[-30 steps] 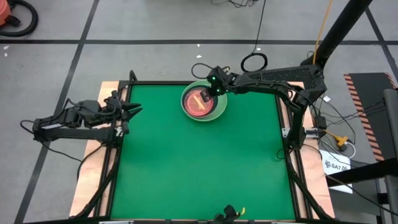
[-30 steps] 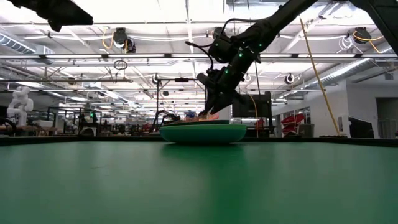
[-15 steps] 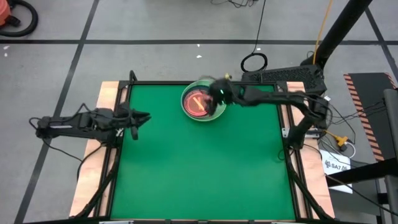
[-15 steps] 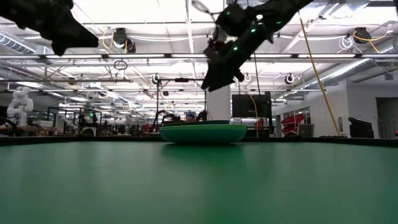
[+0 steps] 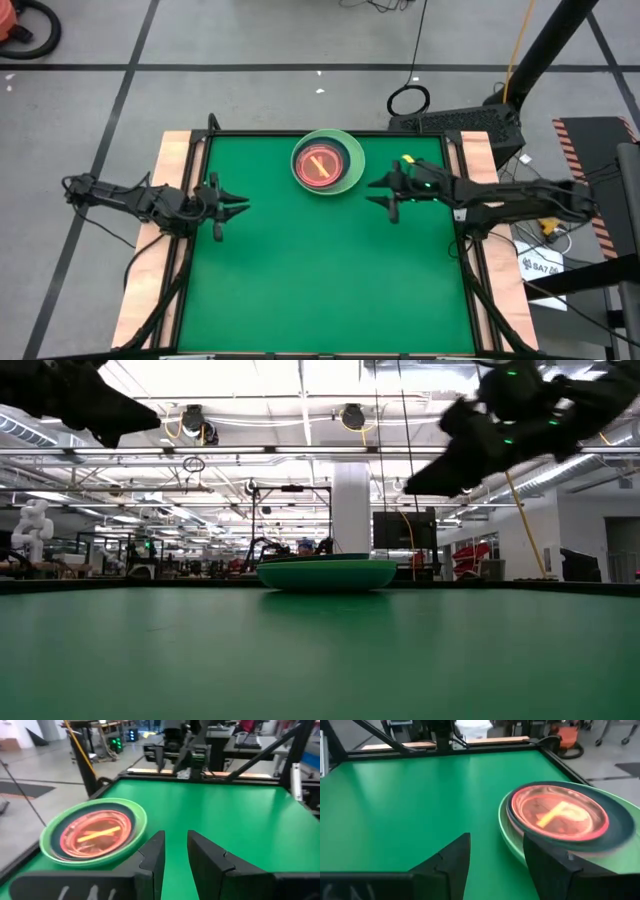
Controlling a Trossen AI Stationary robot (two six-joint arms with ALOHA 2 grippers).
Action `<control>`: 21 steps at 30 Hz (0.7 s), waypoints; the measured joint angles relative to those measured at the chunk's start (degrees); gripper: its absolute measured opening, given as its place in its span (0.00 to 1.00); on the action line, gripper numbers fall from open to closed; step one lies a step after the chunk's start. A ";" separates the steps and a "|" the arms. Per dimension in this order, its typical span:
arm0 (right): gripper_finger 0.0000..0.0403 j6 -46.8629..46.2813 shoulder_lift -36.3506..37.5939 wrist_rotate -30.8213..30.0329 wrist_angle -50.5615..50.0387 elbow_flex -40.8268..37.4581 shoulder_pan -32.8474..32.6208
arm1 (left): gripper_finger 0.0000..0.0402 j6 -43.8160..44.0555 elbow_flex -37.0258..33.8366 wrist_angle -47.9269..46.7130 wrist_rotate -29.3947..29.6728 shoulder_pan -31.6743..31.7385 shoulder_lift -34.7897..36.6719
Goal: Stack plastic plates
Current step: Return to Home Position
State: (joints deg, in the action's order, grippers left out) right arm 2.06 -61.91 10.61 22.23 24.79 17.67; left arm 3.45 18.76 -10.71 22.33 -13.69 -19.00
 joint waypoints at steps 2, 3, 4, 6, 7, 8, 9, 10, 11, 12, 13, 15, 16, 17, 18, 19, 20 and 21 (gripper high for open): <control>0.44 -0.02 4.97 -0.04 0.56 -4.01 0.00 | 0.22 -0.89 0.00 -0.30 0.22 0.43 0.00; 0.44 -0.05 7.40 -0.02 0.75 -5.86 0.00 | 0.22 -1.01 0.00 -0.77 0.24 0.57 0.00; 0.44 -0.30 9.78 0.00 0.97 -7.65 -0.02 | 0.22 -1.01 0.00 -0.84 0.22 0.59 0.00; 0.44 -0.81 14.46 -0.04 0.76 -11.17 0.00 | 0.22 -1.03 0.00 -0.78 0.22 0.57 0.04; 0.44 -1.16 16.75 -0.02 0.75 -12.80 0.00 | 0.22 -1.03 0.00 -0.78 0.22 0.57 0.04; 0.44 -1.31 18.99 -0.04 0.73 -14.30 0.00 | 0.22 -1.03 0.00 -0.91 0.22 0.57 0.04; 0.44 -1.46 21.14 -0.03 0.79 -15.66 0.00 | 0.22 -0.93 0.00 -1.03 0.22 0.49 0.04; 0.44 -1.57 23.27 -0.04 0.88 -17.02 0.00 | 0.22 -0.73 0.00 -1.12 0.22 0.46 0.04; 0.44 -1.57 25.24 -0.05 0.82 -18.41 0.00 | 0.22 -0.37 -0.08 -1.02 0.22 0.44 0.04; 0.44 -1.57 27.09 -0.42 0.71 -19.73 0.00 | 0.22 0.02 -0.71 0.24 0.22 0.44 0.05; 0.44 -1.56 29.07 -1.47 0.73 -21.12 -0.02 | 0.22 0.13 -1.82 1.76 0.22 0.44 0.15; 0.44 -1.15 32.58 -4.34 0.03 -23.49 0.00 | 0.22 0.02 -5.01 4.87 -0.21 0.44 0.80; 0.44 -0.70 34.43 -5.93 -0.98 -23.50 0.00 | 0.22 0.05 -6.57 6.46 -0.50 0.44 1.33; 0.44 -0.12 36.02 -7.23 -4.26 -23.56 -0.08 | 0.22 0.09 -8.17 8.39 -0.64 0.44 1.89; 0.44 0.52 37.34 -7.84 -5.41 -23.63 -0.15 | 0.22 0.19 -9.53 10.07 -0.81 0.44 2.66; 0.44 1.21 38.47 -7.82 -5.74 -23.63 -0.17 | 0.22 0.21 -10.67 11.23 -0.95 0.44 3.54; 0.44 1.76 39.44 -7.67 -6.91 -23.65 -0.17 | 0.22 -0.03 -11.79 12.51 -1.27 0.44 4.43; 0.44 2.67 40.68 -7.62 -7.46 -23.67 -0.17 | 0.22 -0.54 -12.82 13.58 -1.27 0.44 5.30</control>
State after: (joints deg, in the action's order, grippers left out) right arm 4.73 -21.24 2.99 14.78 1.13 17.50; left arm 2.91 5.94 2.88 21.06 -13.26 -13.70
